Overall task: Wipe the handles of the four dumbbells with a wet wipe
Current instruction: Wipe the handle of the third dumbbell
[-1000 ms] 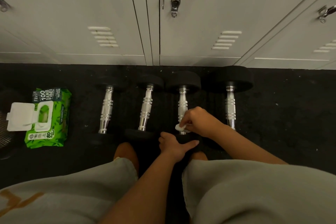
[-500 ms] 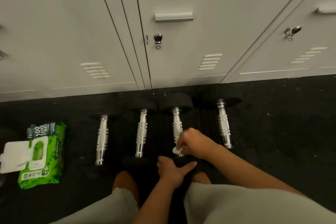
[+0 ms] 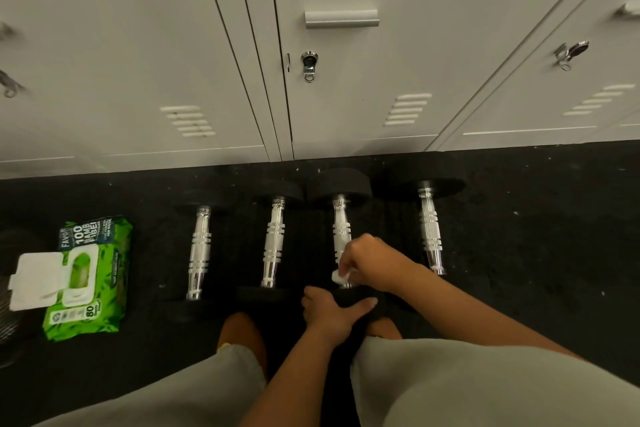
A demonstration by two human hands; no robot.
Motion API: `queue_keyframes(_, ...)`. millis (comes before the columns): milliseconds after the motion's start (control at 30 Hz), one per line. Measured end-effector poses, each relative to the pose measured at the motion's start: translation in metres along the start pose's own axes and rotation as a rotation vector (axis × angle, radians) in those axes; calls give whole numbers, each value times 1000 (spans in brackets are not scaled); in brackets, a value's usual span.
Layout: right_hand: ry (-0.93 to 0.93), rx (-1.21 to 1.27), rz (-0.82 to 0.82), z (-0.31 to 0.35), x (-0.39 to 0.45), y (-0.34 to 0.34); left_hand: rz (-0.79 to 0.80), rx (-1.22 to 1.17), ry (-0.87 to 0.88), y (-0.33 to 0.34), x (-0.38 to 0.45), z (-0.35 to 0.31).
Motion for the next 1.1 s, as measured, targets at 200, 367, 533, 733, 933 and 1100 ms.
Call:
queue_keyframes(200, -33, 28, -122, -4, 4, -15, 0, -4, 9, 0, 1, 0)
queue_keyframes(367, -85, -35, -105, -2, -5, -5, 18, -4, -7, 1, 1, 2)
queue_keyframes(533, -74, -23, -194, -9, 6, -10, 11, -17, -1, 0, 2, 1)
queue_keyframes(733, -86, -58, -205, -7, 3, -7, 22, -1, -12, 1, 1, 2)
queue_keyframes(933, 0, -37, -307, -12, 25, -28, 4, -13, -3, 0, 0, 0)
queue_keyframes(1100, -12, -41, -278, -10, 16, -17, 27, -11, 2, 0, 0, 1)
Point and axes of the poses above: each hand's wrist, its own x-axis towards the middle knuckle, its own y-axis out of the palm, z = x × y, the point moved 3 cm from there along x, towards the middle knuckle
